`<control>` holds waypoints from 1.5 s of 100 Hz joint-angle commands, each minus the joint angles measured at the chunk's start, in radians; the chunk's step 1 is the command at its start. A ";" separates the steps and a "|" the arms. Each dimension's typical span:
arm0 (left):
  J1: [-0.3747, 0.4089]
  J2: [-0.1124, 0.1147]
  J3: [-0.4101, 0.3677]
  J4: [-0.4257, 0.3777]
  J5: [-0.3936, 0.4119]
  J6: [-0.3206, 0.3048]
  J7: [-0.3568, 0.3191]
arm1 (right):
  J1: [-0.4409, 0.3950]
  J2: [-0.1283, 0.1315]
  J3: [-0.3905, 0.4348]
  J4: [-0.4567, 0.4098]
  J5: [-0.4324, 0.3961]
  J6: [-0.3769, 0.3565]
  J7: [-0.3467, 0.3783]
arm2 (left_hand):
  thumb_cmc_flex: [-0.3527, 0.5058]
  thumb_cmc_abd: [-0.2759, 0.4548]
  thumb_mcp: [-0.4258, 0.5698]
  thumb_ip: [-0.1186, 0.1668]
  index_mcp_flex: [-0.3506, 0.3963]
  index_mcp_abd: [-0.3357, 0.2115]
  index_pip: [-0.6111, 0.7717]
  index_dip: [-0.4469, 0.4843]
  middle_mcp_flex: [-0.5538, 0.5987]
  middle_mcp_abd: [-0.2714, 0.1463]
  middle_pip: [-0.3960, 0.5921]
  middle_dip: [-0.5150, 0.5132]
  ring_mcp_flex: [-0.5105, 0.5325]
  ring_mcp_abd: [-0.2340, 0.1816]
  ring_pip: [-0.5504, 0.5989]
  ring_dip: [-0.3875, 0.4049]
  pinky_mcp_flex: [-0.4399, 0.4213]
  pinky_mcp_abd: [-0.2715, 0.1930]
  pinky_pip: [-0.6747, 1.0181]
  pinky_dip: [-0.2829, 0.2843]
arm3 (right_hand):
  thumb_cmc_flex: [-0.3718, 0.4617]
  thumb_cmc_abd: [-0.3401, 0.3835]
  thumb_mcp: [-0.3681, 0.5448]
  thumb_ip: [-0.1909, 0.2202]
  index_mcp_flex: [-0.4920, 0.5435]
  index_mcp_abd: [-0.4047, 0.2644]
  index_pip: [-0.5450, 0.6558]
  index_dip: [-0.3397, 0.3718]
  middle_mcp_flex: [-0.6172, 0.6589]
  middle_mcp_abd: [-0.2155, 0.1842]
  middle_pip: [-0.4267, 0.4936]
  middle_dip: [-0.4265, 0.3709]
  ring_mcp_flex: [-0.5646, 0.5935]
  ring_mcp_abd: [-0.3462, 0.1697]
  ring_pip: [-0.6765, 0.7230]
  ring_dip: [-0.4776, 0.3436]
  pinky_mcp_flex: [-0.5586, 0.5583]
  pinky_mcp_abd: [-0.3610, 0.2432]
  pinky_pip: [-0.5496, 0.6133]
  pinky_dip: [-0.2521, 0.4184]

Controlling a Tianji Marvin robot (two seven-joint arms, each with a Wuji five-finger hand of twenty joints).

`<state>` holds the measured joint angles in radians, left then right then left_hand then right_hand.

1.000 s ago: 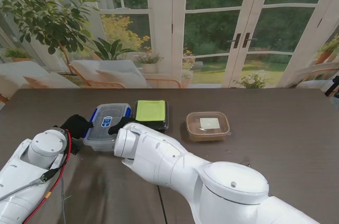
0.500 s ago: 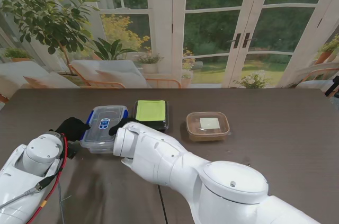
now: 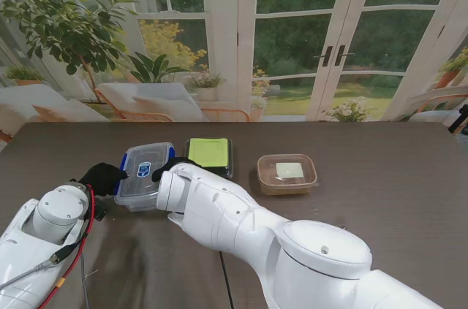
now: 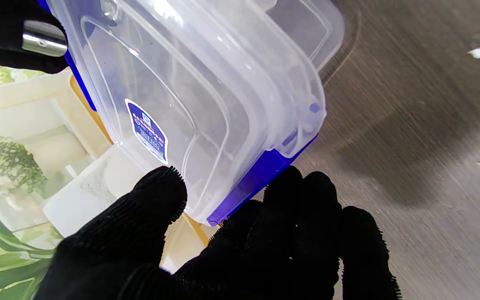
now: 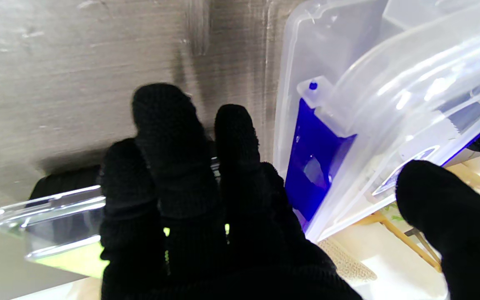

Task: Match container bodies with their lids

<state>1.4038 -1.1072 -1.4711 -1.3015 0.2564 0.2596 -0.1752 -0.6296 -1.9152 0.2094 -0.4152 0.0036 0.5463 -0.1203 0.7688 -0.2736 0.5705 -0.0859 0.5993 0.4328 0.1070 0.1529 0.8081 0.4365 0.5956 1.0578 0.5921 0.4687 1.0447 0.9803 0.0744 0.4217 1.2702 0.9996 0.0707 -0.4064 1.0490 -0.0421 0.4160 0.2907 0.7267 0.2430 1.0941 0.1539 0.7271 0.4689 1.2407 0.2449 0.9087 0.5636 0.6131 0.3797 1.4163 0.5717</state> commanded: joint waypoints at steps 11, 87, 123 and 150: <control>0.003 -0.006 -0.004 -0.015 -0.005 0.000 -0.019 | 0.002 -0.007 0.029 0.007 -0.029 -0.006 0.032 | -0.023 -0.026 0.000 0.006 -0.021 -0.024 -0.012 -0.007 -0.008 -0.029 0.003 -0.011 0.002 0.048 -0.007 -0.002 -0.031 -0.092 0.002 -0.007 | -0.026 -0.015 0.001 -0.024 0.014 -0.093 -0.014 -0.005 0.031 -0.008 -0.013 0.011 0.056 -0.006 0.017 0.010 0.148 0.041 0.046 0.004; 0.023 0.005 -0.021 -0.033 0.026 -0.027 -0.044 | -0.023 0.057 0.127 -0.101 -0.144 0.037 0.054 | -0.048 -0.012 -0.073 0.016 -0.082 -0.036 -0.049 -0.030 -0.127 -0.041 -0.332 -0.401 -0.197 0.008 -0.485 -0.289 -0.138 -0.127 -0.225 -0.145 | -0.027 -0.011 -0.004 -0.021 0.018 -0.093 -0.020 -0.004 0.028 -0.010 -0.014 0.013 0.056 -0.009 0.019 0.011 0.147 0.041 0.047 0.001; 0.056 0.008 -0.039 -0.082 0.055 -0.028 -0.038 | -0.064 0.216 0.135 -0.427 -0.163 0.188 0.067 | -0.081 0.003 -0.159 0.022 -0.099 -0.041 -0.061 -0.036 -0.303 -0.058 -0.523 -0.694 -0.321 -0.062 -0.856 -0.507 -0.165 -0.165 -0.630 -0.271 | -0.027 -0.012 -0.002 -0.022 0.018 -0.097 -0.021 -0.003 0.027 -0.010 -0.014 0.013 0.057 -0.007 0.020 0.011 0.148 0.042 0.048 0.001; 0.117 0.004 -0.064 -0.161 0.082 -0.017 -0.004 | -0.101 0.286 0.163 -0.561 -0.168 0.221 0.062 | -0.099 0.024 -0.231 0.025 -0.109 -0.050 -0.068 -0.047 -0.389 -0.064 -0.551 -0.786 -0.402 -0.096 -0.985 -0.622 -0.108 -0.174 -1.044 -0.331 | -0.026 -0.011 -0.001 -0.022 0.024 -0.119 -0.023 -0.004 0.018 -0.012 -0.016 0.014 0.053 -0.003 0.006 0.005 0.136 0.038 0.044 0.000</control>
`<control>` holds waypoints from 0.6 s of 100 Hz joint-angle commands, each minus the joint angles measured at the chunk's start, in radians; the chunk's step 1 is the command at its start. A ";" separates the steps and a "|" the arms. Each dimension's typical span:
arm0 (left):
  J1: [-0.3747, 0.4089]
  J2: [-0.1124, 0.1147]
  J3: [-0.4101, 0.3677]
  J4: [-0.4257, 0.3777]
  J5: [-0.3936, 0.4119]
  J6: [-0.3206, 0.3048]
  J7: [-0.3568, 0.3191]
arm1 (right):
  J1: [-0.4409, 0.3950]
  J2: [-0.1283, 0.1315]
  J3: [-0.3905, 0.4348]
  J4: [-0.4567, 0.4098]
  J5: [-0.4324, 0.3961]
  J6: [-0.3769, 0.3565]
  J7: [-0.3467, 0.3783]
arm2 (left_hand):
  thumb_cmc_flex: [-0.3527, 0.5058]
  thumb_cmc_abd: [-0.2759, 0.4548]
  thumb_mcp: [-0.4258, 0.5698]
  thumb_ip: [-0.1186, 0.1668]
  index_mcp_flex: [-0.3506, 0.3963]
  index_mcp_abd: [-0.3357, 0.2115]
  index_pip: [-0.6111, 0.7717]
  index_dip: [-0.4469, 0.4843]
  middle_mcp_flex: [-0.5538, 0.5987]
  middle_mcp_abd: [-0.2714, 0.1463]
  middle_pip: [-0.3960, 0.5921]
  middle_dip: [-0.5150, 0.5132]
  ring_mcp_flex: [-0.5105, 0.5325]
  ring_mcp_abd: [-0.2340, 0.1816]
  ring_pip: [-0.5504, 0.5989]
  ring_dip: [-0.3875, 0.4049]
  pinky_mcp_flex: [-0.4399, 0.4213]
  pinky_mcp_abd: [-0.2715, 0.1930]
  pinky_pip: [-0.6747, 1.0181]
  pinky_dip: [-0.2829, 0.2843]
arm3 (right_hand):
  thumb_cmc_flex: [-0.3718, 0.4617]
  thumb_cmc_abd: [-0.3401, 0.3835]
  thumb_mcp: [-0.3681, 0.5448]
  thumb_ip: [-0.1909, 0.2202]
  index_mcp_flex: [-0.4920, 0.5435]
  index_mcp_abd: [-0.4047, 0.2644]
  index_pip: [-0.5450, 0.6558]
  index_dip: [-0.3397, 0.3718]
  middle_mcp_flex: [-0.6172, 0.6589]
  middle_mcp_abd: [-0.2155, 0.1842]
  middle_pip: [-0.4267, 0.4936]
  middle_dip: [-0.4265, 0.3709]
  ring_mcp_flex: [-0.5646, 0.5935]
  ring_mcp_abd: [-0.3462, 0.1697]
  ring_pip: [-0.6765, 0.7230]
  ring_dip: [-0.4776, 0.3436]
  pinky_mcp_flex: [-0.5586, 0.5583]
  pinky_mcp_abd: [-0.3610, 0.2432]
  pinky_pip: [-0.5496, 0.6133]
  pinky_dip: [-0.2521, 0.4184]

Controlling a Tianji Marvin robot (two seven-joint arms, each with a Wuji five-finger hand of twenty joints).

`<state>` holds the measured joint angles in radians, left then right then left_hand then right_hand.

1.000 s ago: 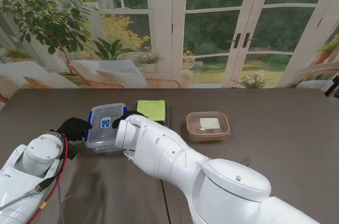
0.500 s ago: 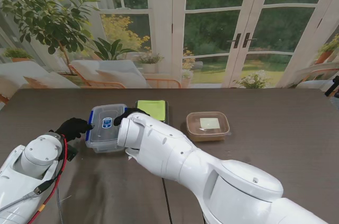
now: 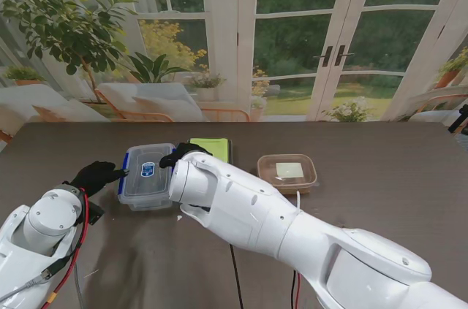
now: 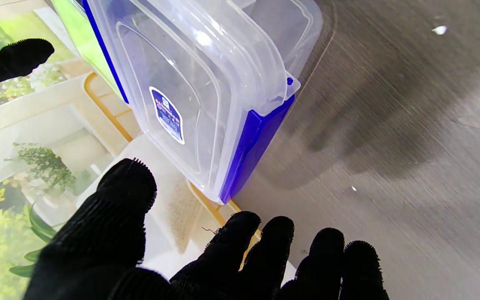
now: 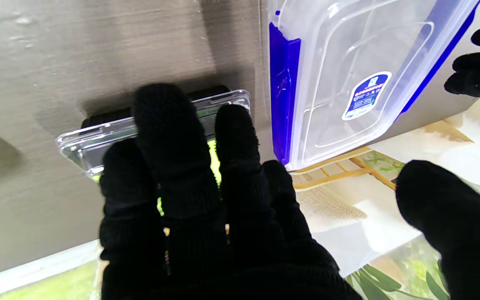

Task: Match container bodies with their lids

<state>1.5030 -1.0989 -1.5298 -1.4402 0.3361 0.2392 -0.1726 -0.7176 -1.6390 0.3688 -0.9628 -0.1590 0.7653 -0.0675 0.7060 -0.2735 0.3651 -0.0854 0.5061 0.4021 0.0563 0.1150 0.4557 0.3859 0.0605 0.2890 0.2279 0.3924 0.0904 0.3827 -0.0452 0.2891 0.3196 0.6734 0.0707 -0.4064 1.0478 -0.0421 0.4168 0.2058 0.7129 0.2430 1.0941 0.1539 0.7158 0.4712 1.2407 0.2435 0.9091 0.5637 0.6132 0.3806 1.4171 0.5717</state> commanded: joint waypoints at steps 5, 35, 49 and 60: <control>0.033 -0.006 -0.011 -0.040 0.010 0.000 0.007 | -0.023 0.025 0.010 -0.042 -0.008 0.004 0.006 | -0.037 0.026 -0.027 0.025 -0.020 -0.022 -0.018 -0.010 -0.038 -0.017 -0.016 -0.019 -0.041 -0.022 -0.032 -0.027 0.013 -0.045 -0.104 0.001 | -0.026 -0.012 0.000 -0.022 0.025 -0.039 -0.010 -0.004 0.015 -0.013 -0.005 0.011 0.053 -0.003 0.000 0.002 0.132 0.036 0.042 0.000; 0.119 -0.018 -0.021 -0.155 0.066 -0.060 0.096 | -0.121 0.125 0.067 -0.231 -0.051 -0.016 -0.032 | -0.007 0.013 -0.007 0.027 0.020 -0.020 -0.002 -0.004 0.007 -0.031 0.001 -0.008 0.001 -0.041 -0.006 -0.010 0.040 -0.072 -0.099 0.023 | -0.021 -0.022 0.009 -0.023 0.042 -0.072 -0.015 -0.006 -0.008 -0.015 -0.006 0.012 0.027 -0.002 -0.026 -0.001 0.102 0.024 0.028 -0.002; 0.142 -0.016 -0.010 -0.187 0.114 -0.119 0.119 | -0.172 0.175 0.098 -0.320 -0.079 -0.036 -0.042 | -0.003 0.005 0.019 0.025 0.032 -0.021 0.002 0.001 0.029 -0.033 0.003 0.009 0.014 -0.055 0.011 0.026 0.048 -0.088 -0.092 0.048 | -0.022 -0.024 0.013 -0.026 0.045 -0.078 -0.021 -0.007 -0.024 -0.017 -0.007 0.013 0.012 -0.002 -0.035 -0.001 0.085 0.019 0.020 -0.002; 0.152 -0.016 -0.002 -0.202 0.146 -0.174 0.139 | -0.213 0.214 0.124 -0.385 -0.106 -0.055 -0.045 | -0.003 0.003 0.026 0.024 0.048 -0.028 0.008 0.003 0.044 -0.040 0.007 0.012 0.020 -0.057 0.012 0.031 0.052 -0.088 -0.092 0.052 | -0.022 -0.028 0.015 -0.027 0.049 -0.096 -0.023 -0.007 -0.045 -0.018 -0.007 0.013 -0.011 -0.009 -0.045 -0.001 0.066 0.009 0.009 -0.003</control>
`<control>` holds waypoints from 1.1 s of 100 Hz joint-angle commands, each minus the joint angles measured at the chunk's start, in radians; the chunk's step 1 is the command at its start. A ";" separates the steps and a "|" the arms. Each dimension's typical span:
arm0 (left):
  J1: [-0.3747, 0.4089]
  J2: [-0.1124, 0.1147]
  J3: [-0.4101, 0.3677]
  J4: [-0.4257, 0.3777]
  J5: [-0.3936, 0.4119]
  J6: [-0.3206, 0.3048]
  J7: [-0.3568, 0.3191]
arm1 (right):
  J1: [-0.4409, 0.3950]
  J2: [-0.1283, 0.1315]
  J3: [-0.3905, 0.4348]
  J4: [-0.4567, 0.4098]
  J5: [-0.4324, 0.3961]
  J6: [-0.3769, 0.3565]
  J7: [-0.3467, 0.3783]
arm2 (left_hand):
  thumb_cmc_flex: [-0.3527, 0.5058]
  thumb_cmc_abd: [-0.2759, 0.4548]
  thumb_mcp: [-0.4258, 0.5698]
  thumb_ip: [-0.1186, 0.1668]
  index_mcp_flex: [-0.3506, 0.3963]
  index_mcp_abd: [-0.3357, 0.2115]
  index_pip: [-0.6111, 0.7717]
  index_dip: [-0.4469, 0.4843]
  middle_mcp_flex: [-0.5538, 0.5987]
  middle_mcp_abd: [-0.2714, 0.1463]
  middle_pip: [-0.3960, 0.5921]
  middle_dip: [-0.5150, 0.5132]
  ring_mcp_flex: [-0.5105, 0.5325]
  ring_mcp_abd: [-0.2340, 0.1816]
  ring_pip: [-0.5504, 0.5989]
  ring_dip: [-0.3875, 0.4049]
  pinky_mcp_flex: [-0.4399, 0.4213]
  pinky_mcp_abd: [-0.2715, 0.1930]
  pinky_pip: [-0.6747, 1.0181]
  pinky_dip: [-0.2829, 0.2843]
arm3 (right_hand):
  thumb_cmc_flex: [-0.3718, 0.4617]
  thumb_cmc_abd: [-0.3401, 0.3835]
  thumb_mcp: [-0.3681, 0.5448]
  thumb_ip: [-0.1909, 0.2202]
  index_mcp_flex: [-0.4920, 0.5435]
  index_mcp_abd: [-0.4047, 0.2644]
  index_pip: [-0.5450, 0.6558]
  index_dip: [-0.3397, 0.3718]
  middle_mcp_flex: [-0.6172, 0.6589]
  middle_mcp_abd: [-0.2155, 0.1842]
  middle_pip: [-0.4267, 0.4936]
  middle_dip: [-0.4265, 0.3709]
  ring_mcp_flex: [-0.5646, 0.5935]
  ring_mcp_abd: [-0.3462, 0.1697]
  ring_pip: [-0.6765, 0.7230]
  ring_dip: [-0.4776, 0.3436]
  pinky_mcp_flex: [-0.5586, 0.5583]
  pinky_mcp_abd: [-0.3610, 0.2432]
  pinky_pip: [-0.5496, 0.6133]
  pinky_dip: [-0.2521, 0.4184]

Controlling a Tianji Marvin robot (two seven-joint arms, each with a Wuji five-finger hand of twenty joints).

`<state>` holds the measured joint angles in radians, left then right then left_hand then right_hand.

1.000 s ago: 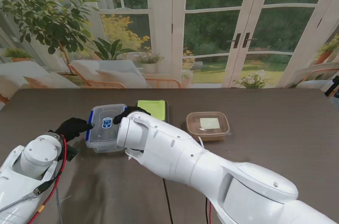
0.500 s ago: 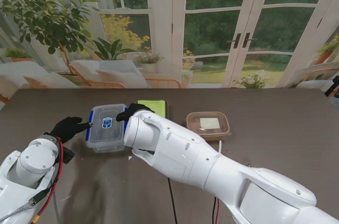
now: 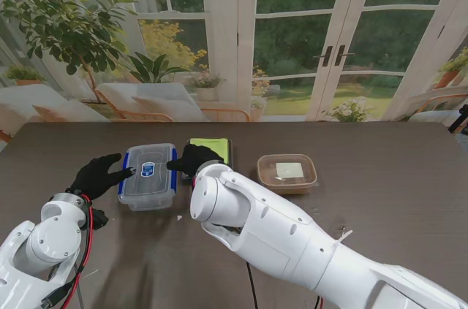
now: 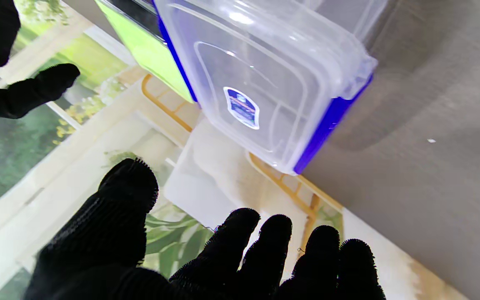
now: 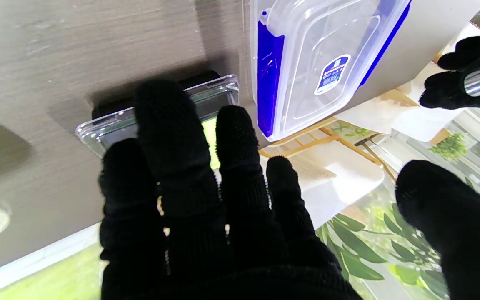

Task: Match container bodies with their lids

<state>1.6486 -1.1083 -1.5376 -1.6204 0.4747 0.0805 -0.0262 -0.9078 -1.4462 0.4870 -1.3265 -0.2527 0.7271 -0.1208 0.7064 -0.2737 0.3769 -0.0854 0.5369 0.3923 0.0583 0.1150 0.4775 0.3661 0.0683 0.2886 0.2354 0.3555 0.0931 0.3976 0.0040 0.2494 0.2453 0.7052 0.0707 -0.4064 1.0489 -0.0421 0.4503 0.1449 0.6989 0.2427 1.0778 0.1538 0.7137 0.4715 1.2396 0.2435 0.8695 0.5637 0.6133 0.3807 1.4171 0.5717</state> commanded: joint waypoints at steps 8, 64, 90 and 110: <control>0.007 -0.007 0.013 -0.030 0.015 -0.051 0.007 | -0.058 0.051 0.031 -0.070 -0.033 -0.036 0.005 | -0.005 0.004 0.019 0.023 0.025 -0.027 0.009 0.006 0.029 -0.028 -0.002 0.012 0.016 -0.018 0.009 0.018 0.004 -0.046 -0.019 0.021 | -0.021 -0.031 0.015 -0.028 0.024 -0.051 -0.011 -0.008 -0.051 -0.020 -0.005 0.014 -0.031 -0.012 -0.014 -0.001 0.050 0.002 0.000 -0.004; 0.021 -0.015 0.091 -0.069 -0.031 -0.211 0.053 | -0.417 0.203 0.337 -0.392 -0.073 -0.276 -0.046 | 0.010 0.003 0.001 0.024 0.060 -0.079 0.024 0.022 0.042 -0.077 -0.006 -0.001 -0.004 -0.023 -0.029 -0.024 -0.033 -0.016 -0.070 -0.014 | -0.004 -0.067 0.036 -0.039 0.083 -0.134 -0.027 -0.007 -0.263 -0.022 -0.020 -0.008 -0.260 -0.021 -0.141 -0.047 -0.088 -0.016 -0.080 0.000; 0.069 -0.029 0.132 -0.112 -0.040 -0.231 0.120 | -0.547 0.249 0.483 -0.456 -0.088 -0.458 -0.025 | 0.018 0.007 -0.013 0.025 0.055 -0.073 0.021 0.026 0.048 -0.067 -0.006 -0.003 0.001 -0.013 -0.027 -0.034 -0.031 -0.011 -0.074 -0.025 | 0.011 -0.100 0.028 -0.045 0.071 -0.170 -0.020 0.001 -0.381 -0.060 -0.046 -0.042 -0.400 -0.036 -0.242 -0.092 -0.203 -0.032 -0.190 -0.020; 0.096 -0.037 0.178 -0.128 -0.040 -0.236 0.166 | -0.634 0.271 0.599 -0.453 -0.045 -0.634 0.005 | 0.029 0.009 -0.027 0.027 0.055 -0.071 0.019 0.028 0.046 -0.063 -0.007 -0.004 -0.002 -0.014 -0.028 -0.038 -0.031 -0.011 -0.074 -0.031 | 0.028 -0.110 0.032 -0.047 0.048 -0.176 0.038 0.031 -0.434 -0.081 -0.052 -0.064 -0.472 -0.051 -0.320 -0.131 -0.268 -0.040 -0.277 -0.025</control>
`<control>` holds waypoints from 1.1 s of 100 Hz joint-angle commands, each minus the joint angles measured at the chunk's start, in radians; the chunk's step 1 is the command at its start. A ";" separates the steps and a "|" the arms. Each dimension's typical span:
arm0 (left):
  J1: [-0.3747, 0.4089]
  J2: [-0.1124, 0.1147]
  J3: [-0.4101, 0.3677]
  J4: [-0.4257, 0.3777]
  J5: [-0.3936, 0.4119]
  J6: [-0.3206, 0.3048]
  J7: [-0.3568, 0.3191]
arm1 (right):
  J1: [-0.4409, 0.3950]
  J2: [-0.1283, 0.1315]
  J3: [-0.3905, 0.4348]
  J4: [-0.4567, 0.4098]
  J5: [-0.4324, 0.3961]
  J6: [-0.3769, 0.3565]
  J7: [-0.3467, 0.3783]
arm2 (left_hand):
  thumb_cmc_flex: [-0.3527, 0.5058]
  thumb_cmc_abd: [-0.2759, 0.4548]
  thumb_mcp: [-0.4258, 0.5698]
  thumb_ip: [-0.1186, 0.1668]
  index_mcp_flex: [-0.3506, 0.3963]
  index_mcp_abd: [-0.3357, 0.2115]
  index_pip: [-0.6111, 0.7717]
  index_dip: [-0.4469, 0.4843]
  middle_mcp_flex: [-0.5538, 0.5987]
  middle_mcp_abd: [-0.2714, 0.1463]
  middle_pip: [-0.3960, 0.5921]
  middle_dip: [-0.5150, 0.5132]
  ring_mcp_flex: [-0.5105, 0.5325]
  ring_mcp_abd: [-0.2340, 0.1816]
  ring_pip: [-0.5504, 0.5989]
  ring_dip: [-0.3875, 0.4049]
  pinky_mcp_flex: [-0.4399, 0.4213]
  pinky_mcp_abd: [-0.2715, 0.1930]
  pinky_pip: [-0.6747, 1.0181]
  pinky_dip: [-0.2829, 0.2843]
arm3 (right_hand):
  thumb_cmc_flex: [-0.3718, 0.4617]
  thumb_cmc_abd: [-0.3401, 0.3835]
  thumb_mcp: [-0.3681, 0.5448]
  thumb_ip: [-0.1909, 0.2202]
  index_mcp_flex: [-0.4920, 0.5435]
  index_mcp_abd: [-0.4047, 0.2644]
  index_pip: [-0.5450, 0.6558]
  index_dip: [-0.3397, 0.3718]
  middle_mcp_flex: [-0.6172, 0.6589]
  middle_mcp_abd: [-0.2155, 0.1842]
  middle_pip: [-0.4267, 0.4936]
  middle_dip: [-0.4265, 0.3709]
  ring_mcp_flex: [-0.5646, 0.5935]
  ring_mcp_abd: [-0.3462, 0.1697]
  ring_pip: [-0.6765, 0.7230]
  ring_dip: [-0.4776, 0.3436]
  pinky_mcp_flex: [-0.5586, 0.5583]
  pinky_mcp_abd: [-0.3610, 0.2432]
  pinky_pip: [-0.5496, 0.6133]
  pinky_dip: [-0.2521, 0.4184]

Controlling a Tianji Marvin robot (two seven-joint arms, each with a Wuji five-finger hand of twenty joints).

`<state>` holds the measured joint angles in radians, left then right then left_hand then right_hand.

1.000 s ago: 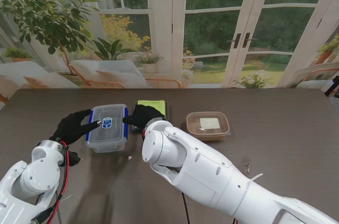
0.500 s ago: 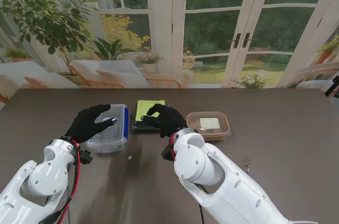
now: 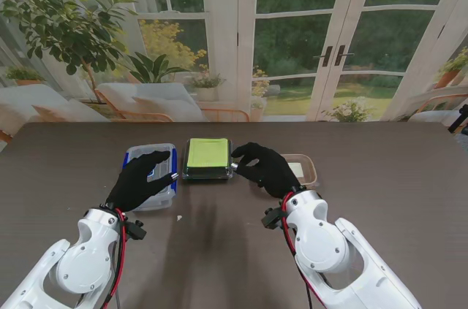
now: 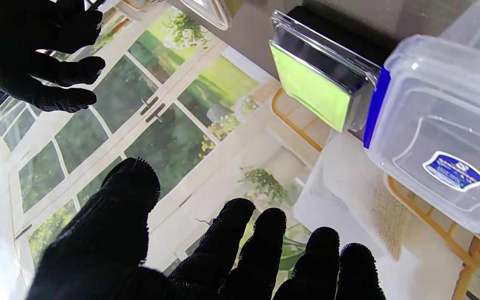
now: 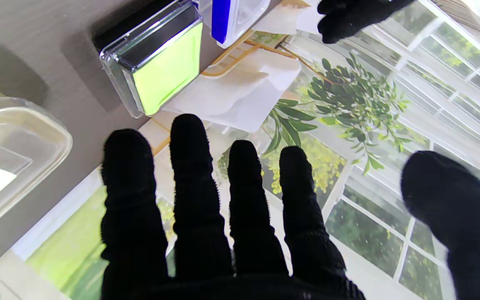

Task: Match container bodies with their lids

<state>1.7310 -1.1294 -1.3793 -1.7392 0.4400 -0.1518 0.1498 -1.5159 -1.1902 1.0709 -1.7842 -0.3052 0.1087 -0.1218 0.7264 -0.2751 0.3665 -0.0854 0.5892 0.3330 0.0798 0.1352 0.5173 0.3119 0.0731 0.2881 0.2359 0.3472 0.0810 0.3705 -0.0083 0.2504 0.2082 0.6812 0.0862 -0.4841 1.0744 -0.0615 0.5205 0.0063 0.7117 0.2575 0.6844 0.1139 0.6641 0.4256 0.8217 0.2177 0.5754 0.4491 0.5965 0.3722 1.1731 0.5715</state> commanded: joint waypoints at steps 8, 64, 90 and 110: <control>0.023 -0.019 0.040 -0.016 0.001 -0.002 0.007 | -0.054 0.022 0.056 0.014 0.007 -0.083 0.010 | 0.011 0.011 -0.020 0.028 -0.001 -0.012 -0.005 0.008 0.005 -0.011 -0.012 -0.004 -0.003 -0.007 -0.015 -0.012 -0.019 -0.011 -0.037 -0.009 | 0.014 -0.037 0.010 -0.028 -0.021 -0.043 0.037 0.022 -0.043 -0.055 -0.003 -0.020 -0.068 -0.033 -0.044 -0.024 -0.265 -0.035 -0.054 -0.029; 0.050 -0.029 0.137 -0.020 0.023 0.000 0.078 | -0.163 0.042 0.219 0.134 -0.006 -0.390 0.023 | 0.023 0.014 -0.039 0.032 -0.005 -0.015 -0.007 0.012 0.004 -0.018 -0.013 -0.006 -0.005 -0.020 -0.015 -0.017 -0.027 -0.016 -0.037 -0.017 | 0.020 -0.054 0.025 -0.033 -0.016 -0.070 0.065 0.037 -0.044 -0.106 -0.026 -0.029 -0.117 -0.069 -0.178 -0.084 -0.335 -0.058 -0.200 -0.063; 0.042 -0.027 0.152 -0.016 0.026 0.008 0.069 | -0.173 0.038 0.223 0.160 -0.004 -0.418 -0.001 | 0.024 0.016 -0.041 0.033 -0.010 -0.018 -0.009 0.012 0.002 -0.023 -0.012 -0.006 -0.009 -0.027 -0.016 -0.018 -0.036 -0.024 -0.042 -0.022 | 0.017 -0.049 0.023 -0.033 -0.004 -0.072 0.065 0.037 -0.031 -0.098 -0.032 -0.030 -0.110 -0.065 -0.186 -0.086 -0.338 -0.054 -0.208 -0.060; 0.042 -0.028 0.157 -0.024 0.025 0.023 0.067 | -0.157 0.035 0.211 0.194 0.000 -0.424 -0.009 | 0.024 0.016 -0.041 0.033 -0.011 -0.017 -0.009 0.012 0.000 -0.020 -0.013 -0.007 -0.012 -0.027 -0.016 -0.018 -0.042 -0.026 -0.046 -0.027 | 0.019 -0.049 0.025 -0.032 -0.002 -0.068 0.062 0.036 -0.031 -0.091 -0.034 -0.030 -0.110 -0.063 -0.187 -0.085 -0.339 -0.054 -0.211 -0.057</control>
<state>1.7707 -1.1514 -1.2246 -1.7553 0.4676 -0.1351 0.2367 -1.6749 -1.1501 1.2889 -1.6041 -0.3040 -0.3113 -0.1413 0.7373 -0.2753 0.3449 -0.0844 0.5892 0.3330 0.0801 0.1406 0.5174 0.3119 0.0731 0.2868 0.2359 0.3443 0.0808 0.3589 -0.0231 0.2516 0.1965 0.6633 0.1003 -0.4968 1.0749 -0.0713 0.5207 -0.0292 0.7652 0.2829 0.6723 0.0471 0.6477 0.4071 0.7279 0.1767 0.3961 0.3709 0.5960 0.3441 0.9794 0.5316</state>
